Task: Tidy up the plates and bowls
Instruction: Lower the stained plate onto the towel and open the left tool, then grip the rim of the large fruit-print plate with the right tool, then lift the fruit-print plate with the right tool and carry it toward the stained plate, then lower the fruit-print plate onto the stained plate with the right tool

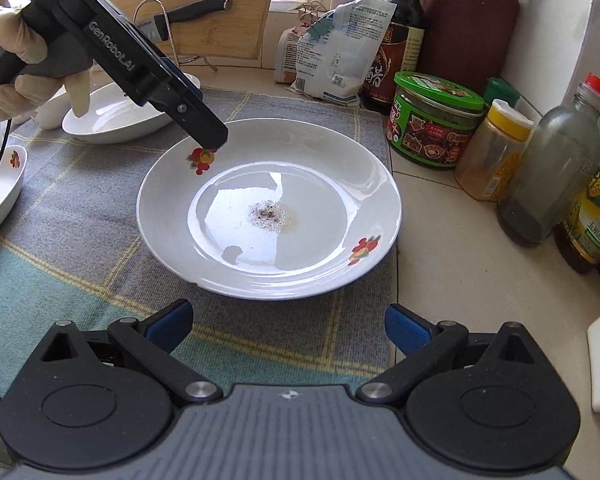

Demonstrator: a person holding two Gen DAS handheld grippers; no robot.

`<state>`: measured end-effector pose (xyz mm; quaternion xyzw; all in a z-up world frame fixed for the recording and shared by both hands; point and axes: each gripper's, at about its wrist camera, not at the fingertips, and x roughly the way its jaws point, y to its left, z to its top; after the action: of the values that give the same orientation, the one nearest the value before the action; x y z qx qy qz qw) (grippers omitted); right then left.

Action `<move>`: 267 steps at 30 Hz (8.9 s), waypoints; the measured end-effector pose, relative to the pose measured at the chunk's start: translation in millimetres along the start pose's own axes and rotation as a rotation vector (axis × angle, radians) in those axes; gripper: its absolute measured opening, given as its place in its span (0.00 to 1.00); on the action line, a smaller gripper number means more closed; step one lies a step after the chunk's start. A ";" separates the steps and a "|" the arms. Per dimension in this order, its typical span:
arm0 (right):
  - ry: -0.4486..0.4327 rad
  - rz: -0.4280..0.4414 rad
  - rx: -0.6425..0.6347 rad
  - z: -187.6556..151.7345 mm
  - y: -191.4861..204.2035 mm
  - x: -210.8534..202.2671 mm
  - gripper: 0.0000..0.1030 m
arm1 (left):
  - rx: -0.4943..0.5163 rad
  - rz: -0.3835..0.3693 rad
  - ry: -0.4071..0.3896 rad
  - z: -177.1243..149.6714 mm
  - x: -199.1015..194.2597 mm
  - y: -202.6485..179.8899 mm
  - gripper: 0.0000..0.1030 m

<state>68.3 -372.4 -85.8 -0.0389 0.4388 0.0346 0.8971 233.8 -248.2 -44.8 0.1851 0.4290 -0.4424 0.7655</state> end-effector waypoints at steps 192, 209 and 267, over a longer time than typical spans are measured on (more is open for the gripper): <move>0.162 0.463 0.206 108.5 31.6 13.2 1.00 | 0.257 -0.016 -0.188 -155.1 -90.3 -18.5 0.95; 0.150 0.423 0.288 93.5 -31.2 20.7 1.00 | 0.290 -0.068 -0.160 -110.9 -40.5 -37.9 0.95; 0.169 0.390 0.400 67.0 -72.1 25.3 1.00 | 0.345 -0.051 -0.035 -66.5 10.4 -40.4 0.95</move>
<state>143.3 -436.7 -61.9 0.2210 0.5091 0.1160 0.8237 169.7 -231.4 -86.9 0.2951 0.3379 -0.5320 0.7181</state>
